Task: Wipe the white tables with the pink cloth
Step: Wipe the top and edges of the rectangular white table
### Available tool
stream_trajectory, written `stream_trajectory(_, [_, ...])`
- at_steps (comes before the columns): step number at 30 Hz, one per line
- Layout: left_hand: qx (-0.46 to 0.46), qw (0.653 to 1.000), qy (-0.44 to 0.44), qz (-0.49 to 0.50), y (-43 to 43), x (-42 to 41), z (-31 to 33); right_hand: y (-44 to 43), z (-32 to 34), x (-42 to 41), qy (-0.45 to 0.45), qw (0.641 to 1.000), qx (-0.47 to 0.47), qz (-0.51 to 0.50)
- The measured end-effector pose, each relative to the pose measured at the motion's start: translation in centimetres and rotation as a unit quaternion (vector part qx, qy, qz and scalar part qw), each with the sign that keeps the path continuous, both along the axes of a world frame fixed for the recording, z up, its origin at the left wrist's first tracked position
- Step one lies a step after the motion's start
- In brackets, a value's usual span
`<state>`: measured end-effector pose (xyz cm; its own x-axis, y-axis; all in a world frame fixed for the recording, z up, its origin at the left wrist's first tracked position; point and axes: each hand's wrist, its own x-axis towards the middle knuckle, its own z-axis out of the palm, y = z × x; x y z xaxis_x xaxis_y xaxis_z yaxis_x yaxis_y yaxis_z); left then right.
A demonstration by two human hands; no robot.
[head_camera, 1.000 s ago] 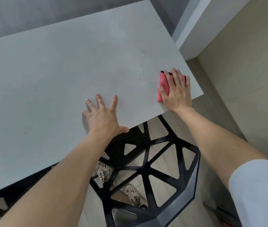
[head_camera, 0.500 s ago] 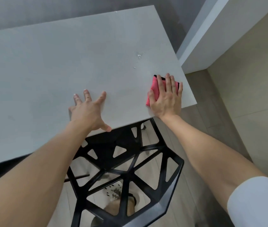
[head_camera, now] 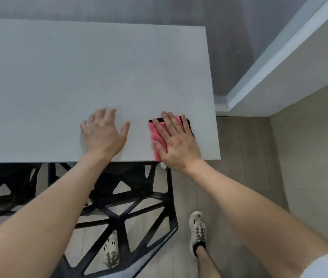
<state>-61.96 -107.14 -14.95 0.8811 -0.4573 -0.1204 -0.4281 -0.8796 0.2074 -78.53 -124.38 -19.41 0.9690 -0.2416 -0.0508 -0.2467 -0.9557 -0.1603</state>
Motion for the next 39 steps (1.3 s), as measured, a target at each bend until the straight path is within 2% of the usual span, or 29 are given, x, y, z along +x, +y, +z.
stream_trajectory(2, [-0.023, 0.998, -0.05, 0.014, -2.9, -1.6, -1.6, -1.8, 0.1, -1.5, 0.019, 0.989, -0.013, 0.147])
stream_trajectory(4, [-0.031, 0.997, -0.07, 0.02, -4.9, -2.2, -3.2, -4.8, 0.7, -2.1, 0.026, 0.959, -0.016, 0.281])
stream_trajectory(6, [-0.028, 0.996, -0.08, 0.028, -5.1, -2.5, -4.4, -8.4, 0.9, -1.1, 0.047, 0.931, -0.011, 0.361])
stream_trajectory(8, [-0.034, 0.994, -0.094, 0.036, -4.7, -2.4, -5.0, -12.5, 0.8, 1.8, 0.056, 0.939, -0.027, 0.339])
stream_trajectory(12, [-0.043, 0.991, -0.118, 0.042, -4.7, -2.4, -5.3, -19.6, 1.4, 9.9, 0.049, 0.992, -0.04, 0.109])
stream_trajectory(15, [-0.042, 0.99, -0.123, 0.044, -4.5, -2.4, -5.2, -16.9, 1.2, 12.0, 0.022, 0.999, -0.006, -0.045])
stream_trajectory(16, [-0.043, 0.99, -0.123, 0.046, -4.5, -2.4, -5.1, -14.5, 1.1, 11.0, 0.007, 0.998, 0.001, -0.06])
stream_trajectory(17, [-0.044, 0.99, -0.123, 0.047, -4.5, -2.3, -5.0, -11.9, 1.1, 9.2, -0.006, 1.0, 0.009, -0.029])
stream_trajectory(19, [-0.045, 0.99, -0.126, 0.044, -4.6, -2.1, -4.9, -7.9, 1.4, 4.5, -0.008, 0.989, 0.021, 0.144])
stream_trajectory(21, [-0.046, 0.99, -0.129, 0.041, -4.4, -2.2, -5.1, -7.1, 1.7, 1.0, 0.019, 0.949, 0.017, 0.316])
stream_trajectory(23, [-0.043, 0.99, -0.129, 0.036, -4.3, -2.2, -5.2, -10.6, 1.4, 2.5, 0.036, 0.919, 0.022, 0.393])
stream_trajectory(25, [-0.041, 0.99, -0.132, 0.038, -4.3, -2.2, -5.3, -14.5, 1.1, 7.7, 0.027, 0.949, -0.005, 0.313])
stream_trajectory(27, [-0.044, 0.99, -0.13, 0.042, -4.3, -2.2, -5.4, -17.7, 1.6, 13.7, 0.026, 0.992, -0.009, 0.124])
stream_trajectory(29, [-0.049, 0.99, -0.122, 0.052, -4.3, -2.3, -5.5, -18.1, 1.7, 17.1, 0.023, 0.999, -0.006, -0.037])
stream_trajectory(31, [-0.053, 0.99, -0.117, 0.055, -4.4, -2.2, -5.4, -15.4, 1.4, 16.9, 0.002, 0.996, -0.004, -0.088])
stream_trajectory(35, [-0.046, 0.992, -0.105, 0.047, -4.6, -2.4, -4.6, -6.4, 1.6, 7.0, -0.009, 0.998, 0.001, 0.061])
stream_trajectory(39, [-0.038, 0.997, -0.061, 0.041, -4.6, -2.2, -3.6, -3.8, 2.5, -1.0, 0.061, 0.977, -0.004, 0.206])
